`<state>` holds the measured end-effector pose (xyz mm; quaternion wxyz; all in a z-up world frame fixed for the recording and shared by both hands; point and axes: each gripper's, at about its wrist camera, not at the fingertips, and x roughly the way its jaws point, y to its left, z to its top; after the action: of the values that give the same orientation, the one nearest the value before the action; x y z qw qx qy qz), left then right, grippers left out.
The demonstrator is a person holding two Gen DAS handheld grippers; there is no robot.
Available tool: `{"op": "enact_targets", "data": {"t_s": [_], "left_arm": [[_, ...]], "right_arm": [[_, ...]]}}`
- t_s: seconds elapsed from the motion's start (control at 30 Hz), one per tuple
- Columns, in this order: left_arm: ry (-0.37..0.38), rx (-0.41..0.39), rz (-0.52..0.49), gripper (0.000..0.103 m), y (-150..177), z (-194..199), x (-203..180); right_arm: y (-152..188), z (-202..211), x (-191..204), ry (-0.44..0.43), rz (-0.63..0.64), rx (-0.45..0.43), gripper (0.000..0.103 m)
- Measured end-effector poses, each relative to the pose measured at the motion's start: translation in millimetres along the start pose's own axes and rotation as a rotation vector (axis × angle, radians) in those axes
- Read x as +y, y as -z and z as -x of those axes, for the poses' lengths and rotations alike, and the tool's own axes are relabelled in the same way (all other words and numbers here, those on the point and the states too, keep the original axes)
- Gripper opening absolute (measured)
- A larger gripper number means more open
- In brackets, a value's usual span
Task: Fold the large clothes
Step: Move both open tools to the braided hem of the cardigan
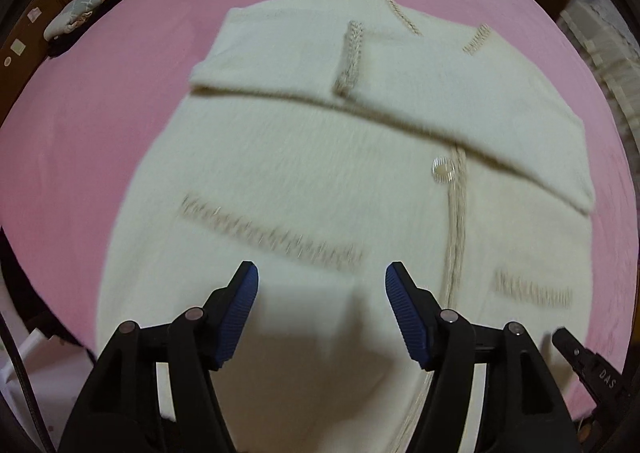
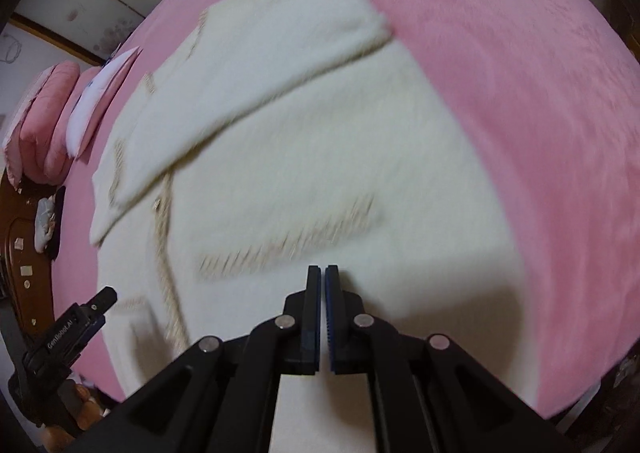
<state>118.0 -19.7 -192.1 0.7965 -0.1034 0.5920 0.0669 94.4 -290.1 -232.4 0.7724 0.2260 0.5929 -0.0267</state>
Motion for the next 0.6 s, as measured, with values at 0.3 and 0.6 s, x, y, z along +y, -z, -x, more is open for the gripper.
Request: {"op": "enact_targets", "data": {"t_s": [0.3, 0.6], "left_arm": [[0.121, -0.091, -0.083, 0.082, 71.4, 84.5, 39.1], [0.224, -0.060, 0.041, 0.090, 112.2, 97.8, 79.9]], "right_arm": [[83.2, 66.6, 55.1, -0.062, 0.151, -0.111, 0.044], [130.9, 98.8, 67.2, -0.185, 0.162, -0.213, 0.062]]}}
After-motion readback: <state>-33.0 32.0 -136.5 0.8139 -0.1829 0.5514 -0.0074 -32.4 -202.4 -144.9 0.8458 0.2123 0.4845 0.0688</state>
